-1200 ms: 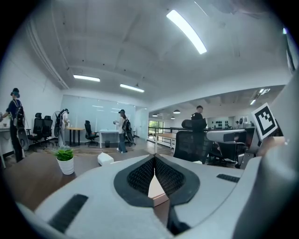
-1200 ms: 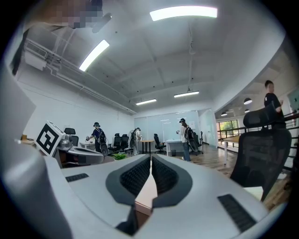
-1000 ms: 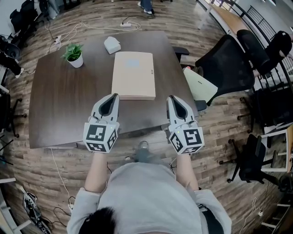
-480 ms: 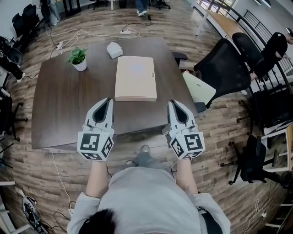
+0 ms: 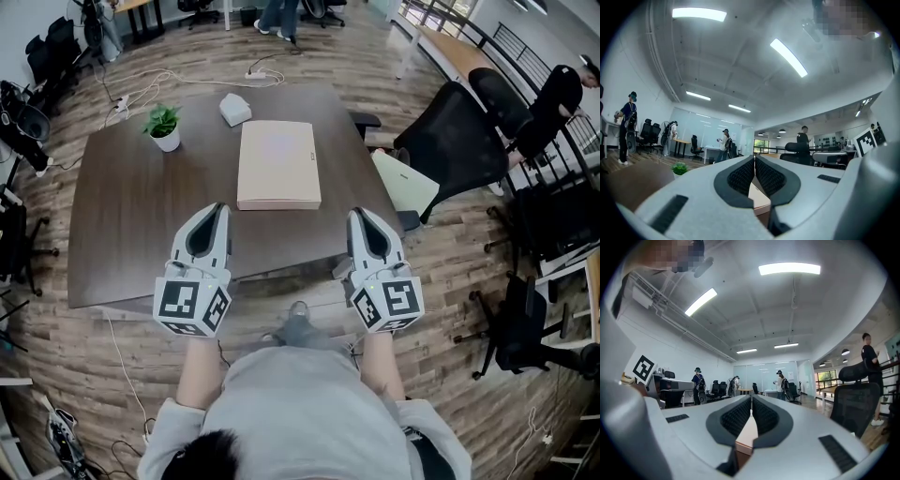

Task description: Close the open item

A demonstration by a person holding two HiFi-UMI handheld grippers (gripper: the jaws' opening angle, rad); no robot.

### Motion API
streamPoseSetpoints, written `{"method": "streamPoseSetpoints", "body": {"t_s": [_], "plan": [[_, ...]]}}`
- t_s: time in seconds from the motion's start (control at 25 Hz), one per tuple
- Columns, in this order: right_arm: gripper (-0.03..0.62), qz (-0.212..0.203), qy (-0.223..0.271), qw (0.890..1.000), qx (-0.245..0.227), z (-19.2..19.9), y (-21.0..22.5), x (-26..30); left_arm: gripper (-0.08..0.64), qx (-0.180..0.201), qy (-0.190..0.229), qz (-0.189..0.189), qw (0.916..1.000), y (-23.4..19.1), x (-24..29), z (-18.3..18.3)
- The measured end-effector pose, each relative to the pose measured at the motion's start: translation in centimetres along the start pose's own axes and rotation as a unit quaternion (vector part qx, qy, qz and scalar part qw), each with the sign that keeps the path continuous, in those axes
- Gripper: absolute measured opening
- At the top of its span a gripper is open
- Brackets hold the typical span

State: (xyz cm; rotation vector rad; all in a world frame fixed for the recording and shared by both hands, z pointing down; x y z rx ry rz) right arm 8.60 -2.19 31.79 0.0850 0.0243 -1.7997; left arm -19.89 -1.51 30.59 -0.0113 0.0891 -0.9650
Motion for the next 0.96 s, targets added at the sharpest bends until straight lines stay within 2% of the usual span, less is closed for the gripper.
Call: {"method": "streamPoseSetpoints", "body": {"t_s": [0.36,0.96], "plan": [[0.014,0.0,0.013,1.0,0.001,-0.6,-0.6,-1.4,0.009,0.033,-0.013,0.01,0.9993,1.3,-0.8,-0.1],[0.014,0.009,0.018,1.0,0.001,-0.8,-0.6,-2.8,0.009,0.037,-0.007,0.024,0.999,2.2,-1.1,-0.2]]}}
Point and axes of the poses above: the fingertips, and each gripper's own axes: x forward along the fingers, y to its right, z out of its underside, the point moved 8 cm from there along -x, backward along the fingers, and after that the axes turned 12 degrees about z, right-handed, at the moved point
